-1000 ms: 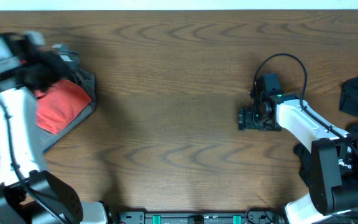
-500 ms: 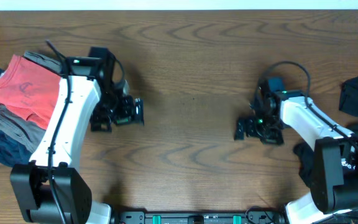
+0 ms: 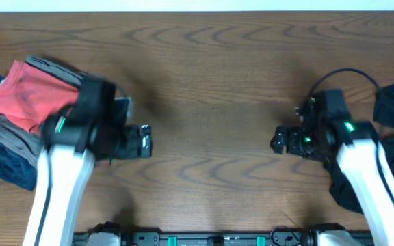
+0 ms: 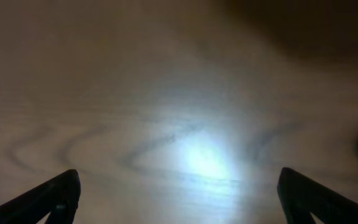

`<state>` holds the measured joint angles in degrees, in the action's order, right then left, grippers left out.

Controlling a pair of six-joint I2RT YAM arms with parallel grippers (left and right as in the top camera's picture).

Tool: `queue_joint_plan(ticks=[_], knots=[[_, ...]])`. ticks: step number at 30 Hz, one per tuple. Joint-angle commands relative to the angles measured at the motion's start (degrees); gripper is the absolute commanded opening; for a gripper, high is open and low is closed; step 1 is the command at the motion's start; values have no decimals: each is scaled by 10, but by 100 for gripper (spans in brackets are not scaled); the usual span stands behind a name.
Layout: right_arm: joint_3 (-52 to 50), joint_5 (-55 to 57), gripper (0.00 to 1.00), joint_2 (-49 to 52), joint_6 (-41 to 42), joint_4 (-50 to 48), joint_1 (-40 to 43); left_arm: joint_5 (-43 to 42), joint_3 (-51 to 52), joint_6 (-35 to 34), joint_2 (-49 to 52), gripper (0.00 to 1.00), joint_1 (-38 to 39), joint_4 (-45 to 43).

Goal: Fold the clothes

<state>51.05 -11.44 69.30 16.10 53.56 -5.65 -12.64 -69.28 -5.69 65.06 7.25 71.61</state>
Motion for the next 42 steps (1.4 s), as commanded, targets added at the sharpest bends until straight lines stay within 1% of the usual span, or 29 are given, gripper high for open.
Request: queue_joint_plan(ticks=[1, 3, 5, 9, 14, 17, 32, 42], knots=[[-47, 59, 99, -124, 28, -35, -28, 28, 58, 1, -136, 98, 2, -33], [-80, 110, 99, -216, 55, -66, -47, 31, 89, -2, -221, 98, 2, -61], [-102, 142, 99, -300, 63, -80, -58, 31, 107, -2, -290, 98, 2, -73], [-128, 153, 99, -426, 61, -77, -60, 31, 117, -1, -396, 98, 2, -103], [-130, 155, 99, -499, 62, -39, -60, 31, 117, -1, -459, 98, 2, -108], [-130, 155, 99, -510, 62, -18, -60, 31, 117, -1, -472, 98, 2, -106], [-130, 155, 99, -509, 62, 105, -60, 31, 117, -1, -472, 98, 2, -106], [-134, 155, 99, -519, 62, 115, -60, 31, 117, -1, -472, 98, 2, -106]])
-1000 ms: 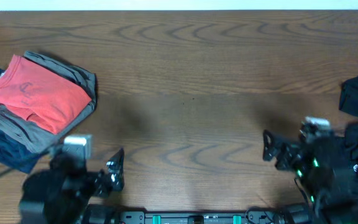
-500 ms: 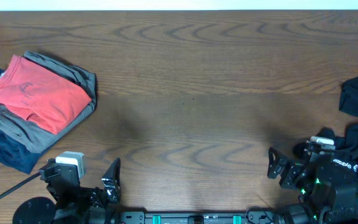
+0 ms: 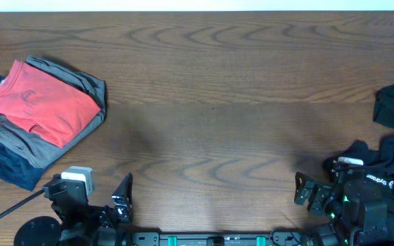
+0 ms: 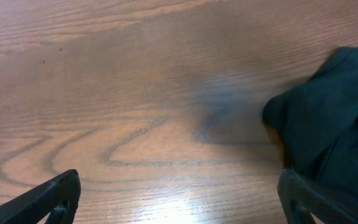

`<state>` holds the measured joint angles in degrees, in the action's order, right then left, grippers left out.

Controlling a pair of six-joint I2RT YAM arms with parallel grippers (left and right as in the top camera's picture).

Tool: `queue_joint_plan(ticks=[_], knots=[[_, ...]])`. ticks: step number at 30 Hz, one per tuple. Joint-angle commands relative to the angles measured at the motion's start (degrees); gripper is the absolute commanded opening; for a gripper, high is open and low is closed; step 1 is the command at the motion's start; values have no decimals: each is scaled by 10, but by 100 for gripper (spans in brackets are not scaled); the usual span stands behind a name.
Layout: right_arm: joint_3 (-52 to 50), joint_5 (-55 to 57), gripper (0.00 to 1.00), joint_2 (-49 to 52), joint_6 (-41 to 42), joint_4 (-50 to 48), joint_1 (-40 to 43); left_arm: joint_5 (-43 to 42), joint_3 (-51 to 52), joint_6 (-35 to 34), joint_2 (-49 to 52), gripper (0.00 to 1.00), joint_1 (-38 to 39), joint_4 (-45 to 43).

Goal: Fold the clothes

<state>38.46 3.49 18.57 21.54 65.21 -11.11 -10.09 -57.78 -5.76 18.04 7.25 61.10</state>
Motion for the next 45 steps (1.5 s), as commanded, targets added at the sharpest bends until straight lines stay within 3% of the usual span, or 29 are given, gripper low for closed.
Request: queue_joint_plan(ticks=[1, 4, 9, 16, 24, 45], knots=[[-10, 6, 99, -17, 7, -4, -5, 5, 2, -1, -2, 98, 2, -1], [-27, 4, 99, -32, -42, -41, -6, 5, 2, -1, -2, 98, 2, -1], [-110, -10, 99, -96, -158, -188, -5, 5, 2, -1, -2, 98, 2, -1], [-243, -27, 99, -172, -209, -402, -5, 5, 2, -1, -2, 98, 2, -1], [-362, -27, 99, -183, -284, -618, -5, 5, 2, -1, -2, 98, 2, -1], [-381, -29, 99, -182, -297, -611, 6, 5, 2, -1, -2, 98, 2, -1]])
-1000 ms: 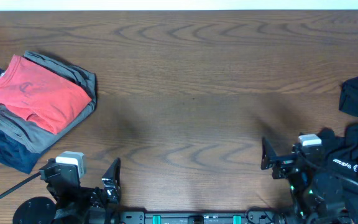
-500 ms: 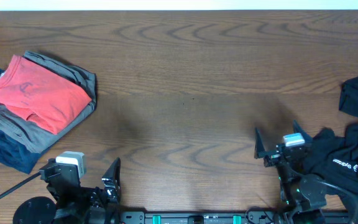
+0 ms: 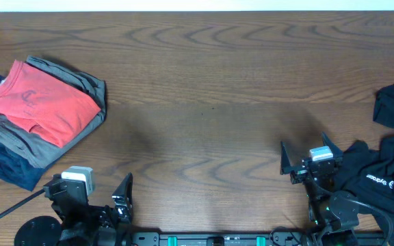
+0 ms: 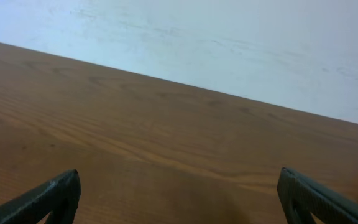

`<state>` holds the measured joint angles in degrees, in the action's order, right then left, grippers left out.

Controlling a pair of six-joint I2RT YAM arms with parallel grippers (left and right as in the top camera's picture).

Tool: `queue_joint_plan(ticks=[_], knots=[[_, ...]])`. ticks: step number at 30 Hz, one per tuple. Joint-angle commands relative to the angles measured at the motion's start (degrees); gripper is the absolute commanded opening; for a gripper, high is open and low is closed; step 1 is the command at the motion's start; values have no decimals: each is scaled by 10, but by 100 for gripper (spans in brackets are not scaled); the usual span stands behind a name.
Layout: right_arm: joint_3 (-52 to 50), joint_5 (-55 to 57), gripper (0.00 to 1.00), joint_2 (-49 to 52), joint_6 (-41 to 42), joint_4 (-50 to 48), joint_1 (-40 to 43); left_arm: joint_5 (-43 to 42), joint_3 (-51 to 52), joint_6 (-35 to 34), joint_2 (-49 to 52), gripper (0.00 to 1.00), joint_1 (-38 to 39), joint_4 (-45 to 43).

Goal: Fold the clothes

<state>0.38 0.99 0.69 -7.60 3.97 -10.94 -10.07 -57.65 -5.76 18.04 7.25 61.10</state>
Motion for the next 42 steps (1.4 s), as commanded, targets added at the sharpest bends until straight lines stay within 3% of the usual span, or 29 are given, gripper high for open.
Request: queue_joint_plan(ticks=[1, 21, 30, 42], knots=[[-1, -4, 99, -3, -6, 2, 4, 5, 1, -1, -2, 98, 2, -1], [-1, -4, 99, -3, -6, 2, 4, 5, 1, -1, -2, 98, 1, 0], [-1, -4, 99, -3, -6, 2, 4, 7, 51, 37, -19, 98, -61, 23], [-1, -4, 99, -3, -6, 2, 4, 10, 321, 62, -148, 98, -86, -214]])
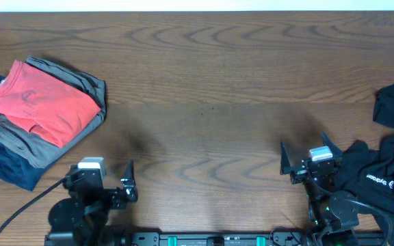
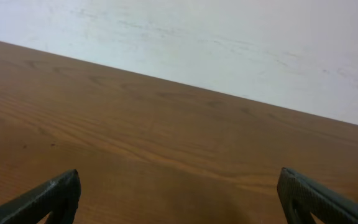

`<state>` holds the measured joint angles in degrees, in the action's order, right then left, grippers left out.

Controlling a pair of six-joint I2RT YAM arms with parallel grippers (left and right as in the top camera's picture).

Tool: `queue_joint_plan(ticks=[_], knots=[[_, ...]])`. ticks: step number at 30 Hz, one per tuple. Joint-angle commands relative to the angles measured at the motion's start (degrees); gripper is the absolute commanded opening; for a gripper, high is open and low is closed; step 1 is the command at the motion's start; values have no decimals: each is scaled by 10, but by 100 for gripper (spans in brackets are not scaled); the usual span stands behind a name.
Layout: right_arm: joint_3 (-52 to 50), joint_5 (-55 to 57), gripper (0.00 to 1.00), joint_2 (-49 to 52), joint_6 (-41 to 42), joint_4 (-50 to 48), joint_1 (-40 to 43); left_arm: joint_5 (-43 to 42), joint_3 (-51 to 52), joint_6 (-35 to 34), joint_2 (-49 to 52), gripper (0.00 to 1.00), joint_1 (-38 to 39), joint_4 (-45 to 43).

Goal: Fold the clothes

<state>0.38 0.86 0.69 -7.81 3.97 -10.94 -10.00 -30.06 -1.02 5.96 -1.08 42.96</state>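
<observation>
A folded stack (image 1: 40, 113) lies at the far left: a red shirt on top of grey and navy pieces. An unfolded heap of black clothes (image 1: 388, 171) sits at the right edge. My left gripper (image 1: 115, 183) is drawn back at the front edge, below the stack, open and holding nothing. My right gripper (image 1: 305, 149) rests at the front right, just left of the black heap. It is open and empty. In the right wrist view its fingertips (image 2: 61, 193) stand wide apart, facing across the bare table toward the wall.
The wooden table (image 1: 211, 102) spreads between the stack and the heap. A white wall (image 2: 229, 37) stands behind its far edge. A black cable (image 1: 19, 205) trails from the left arm's base.
My left arm has shifted slightly right and toward the table at the front edge. The right arm, the stack and the black heap are unchanged.
First both arms were stretched over the table, the left next to the folded stack, the right near the black heap. Then both were back at the front edge, the right wrist looking down at the table. Later it faced the wall, and it stays so.
</observation>
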Motion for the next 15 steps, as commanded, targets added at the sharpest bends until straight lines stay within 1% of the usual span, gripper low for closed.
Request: queue_joint_plan(ticks=[1, 4, 7, 12, 15], knots=[[-1, -2, 99, -3, -4, 2, 4, 11, 65, 14, -37, 98, -3, -52], [-1, -2, 99, -3, -4, 2, 4, 11, 119, 14, -59, 98, -3, -116], [-1, -2, 99, -3, -4, 2, 4, 19, 165, 14, -58, 98, -3, -198], [-1, -2, 99, -3, -4, 2, 4, 49, 246, 15, -58, 98, -3, -360], [-1, -2, 99, -3, -4, 2, 4, 54, 292, 14, -58, 98, -3, -430]])
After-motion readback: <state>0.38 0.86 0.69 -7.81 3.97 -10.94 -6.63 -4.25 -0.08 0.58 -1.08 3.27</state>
